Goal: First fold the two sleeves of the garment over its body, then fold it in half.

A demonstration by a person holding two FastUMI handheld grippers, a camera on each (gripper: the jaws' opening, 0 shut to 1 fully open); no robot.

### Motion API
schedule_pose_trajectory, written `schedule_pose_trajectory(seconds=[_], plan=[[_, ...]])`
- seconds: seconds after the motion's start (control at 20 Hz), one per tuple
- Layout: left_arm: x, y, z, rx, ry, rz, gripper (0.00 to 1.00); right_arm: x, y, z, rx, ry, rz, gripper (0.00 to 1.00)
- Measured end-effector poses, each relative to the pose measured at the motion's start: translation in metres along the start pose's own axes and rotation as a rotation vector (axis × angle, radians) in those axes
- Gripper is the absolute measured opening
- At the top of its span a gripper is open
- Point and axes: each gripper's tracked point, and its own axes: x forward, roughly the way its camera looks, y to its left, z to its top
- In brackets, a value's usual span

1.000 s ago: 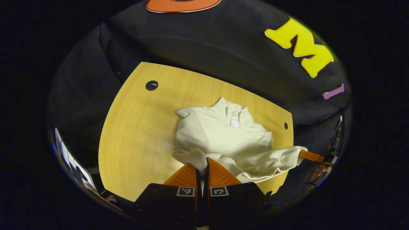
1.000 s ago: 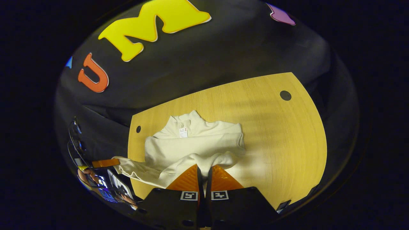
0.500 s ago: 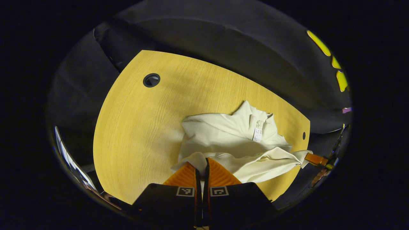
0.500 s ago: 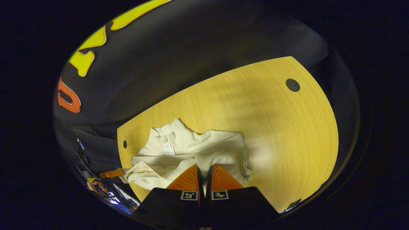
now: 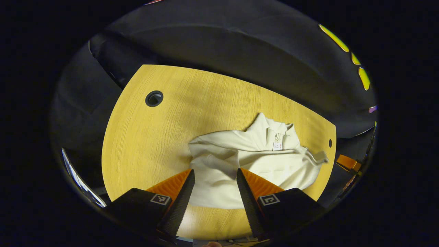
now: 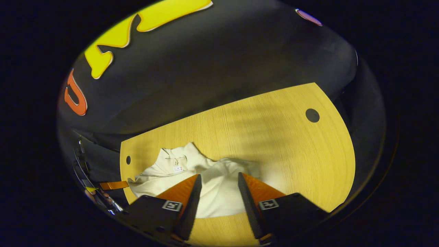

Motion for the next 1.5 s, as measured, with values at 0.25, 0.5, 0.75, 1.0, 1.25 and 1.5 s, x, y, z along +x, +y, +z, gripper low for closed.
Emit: schedule_pose_trajectory(seconds=[0.25,0.5,0.75,1.0,1.25,1.5], plan=[[-0.028,-0.009,0.015,0.070,-0.115,0.005,0.99,-0.036,0.007,0.012,-0.071,-0.074,-0.006,0.97],[-0.112,-0.024,0.040,0.196,-0.412,0.020,0.99,-0.115,0.021,0.037,-0.164,-0.283,-0.006,0.97],[-0.264,-0.035,0.057,0.348,-0.852,0.099,0.98,-0.257,0.043,0.059,-0.290,-0.649,-0.016,0.96],[-0.379,-0.032,0.020,0.315,-1.138,0.105,0.98,-0.389,0.058,0.053,-0.352,-0.954,0.003,0.96],[-0.422,-0.014,-0.016,0.200,-1.219,0.069,0.93,-0.438,0.058,0.000,-0.307,-1.030,0.006,0.95],[-0.408,-0.024,-0.082,0.172,-1.195,0.037,0.92,-0.442,0.053,-0.087,-0.360,-1.048,0.029,0.94]])
